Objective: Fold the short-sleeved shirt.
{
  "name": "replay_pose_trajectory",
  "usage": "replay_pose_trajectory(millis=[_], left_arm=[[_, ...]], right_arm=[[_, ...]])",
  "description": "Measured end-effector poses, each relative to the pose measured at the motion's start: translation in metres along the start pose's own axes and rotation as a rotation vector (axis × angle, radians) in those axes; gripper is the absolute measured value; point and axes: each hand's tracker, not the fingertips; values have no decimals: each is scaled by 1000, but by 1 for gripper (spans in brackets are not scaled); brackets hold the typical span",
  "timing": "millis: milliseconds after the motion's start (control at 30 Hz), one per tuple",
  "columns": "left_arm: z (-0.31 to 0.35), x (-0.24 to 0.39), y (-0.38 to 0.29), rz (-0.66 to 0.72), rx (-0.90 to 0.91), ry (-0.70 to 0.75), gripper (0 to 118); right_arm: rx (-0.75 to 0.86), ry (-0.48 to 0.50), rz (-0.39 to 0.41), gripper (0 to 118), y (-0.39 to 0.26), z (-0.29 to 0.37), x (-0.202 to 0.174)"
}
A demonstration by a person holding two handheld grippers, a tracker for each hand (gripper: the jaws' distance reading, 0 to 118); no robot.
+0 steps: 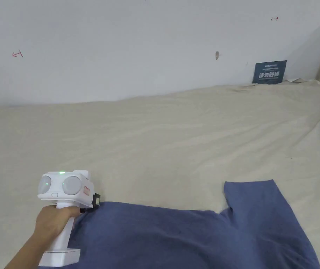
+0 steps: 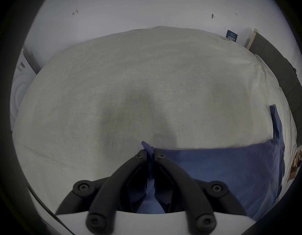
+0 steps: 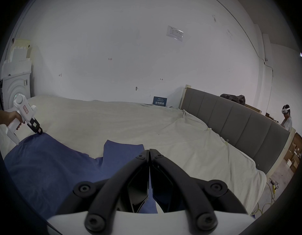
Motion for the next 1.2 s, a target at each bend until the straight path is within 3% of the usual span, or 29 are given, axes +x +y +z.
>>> replay_pose_trajectory(millis=[167, 333, 467, 500, 567, 600, 667, 700, 900, 933, 1033, 1067, 1200], left_arm=[[43, -3, -10, 50, 97, -40, 1], [87, 0, -28, 9, 179, -71, 1], [121, 4, -46, 4, 211, -82, 1], [127, 5, -50, 1, 214, -82, 1], [129, 2, -53, -3, 224, -82, 1], [130, 1, -54, -8, 226, -81, 1], [135, 0, -57, -9, 229, -82, 1], [140, 0, -60, -10, 231, -83, 1], [141, -4, -66, -19, 227, -79, 1], [141, -4, -67, -21, 226, -79, 1], [140, -3, -68, -31, 220, -75, 1], [139, -3, -68, -30, 220, -75, 1], [139, -2, -69, -28, 216, -77, 1]], right_arm=[[-73, 44, -65, 0, 11, -13, 15], [-237, 118, -164, 1, 14, -62, 31], [-391, 149, -197, 6, -2, -109, 35], [-429, 153, -219, 17, -9, -120, 34], [-491, 144, -203, 59, -21, -138, 34], [-509, 147, -231, 73, -28, -145, 35], [-559, 133, -247, 91, -43, -159, 35], [-576, 120, -239, 93, -48, -167, 35], [-643, 63, -254, 91, -62, -183, 30], [-647, 65, -256, 85, -62, -183, 29], [-662, 72, -239, 19, -61, -181, 21], [-669, 74, -222, 9, -60, -178, 17], [-665, 82, -228, 1, -61, -172, 13]])
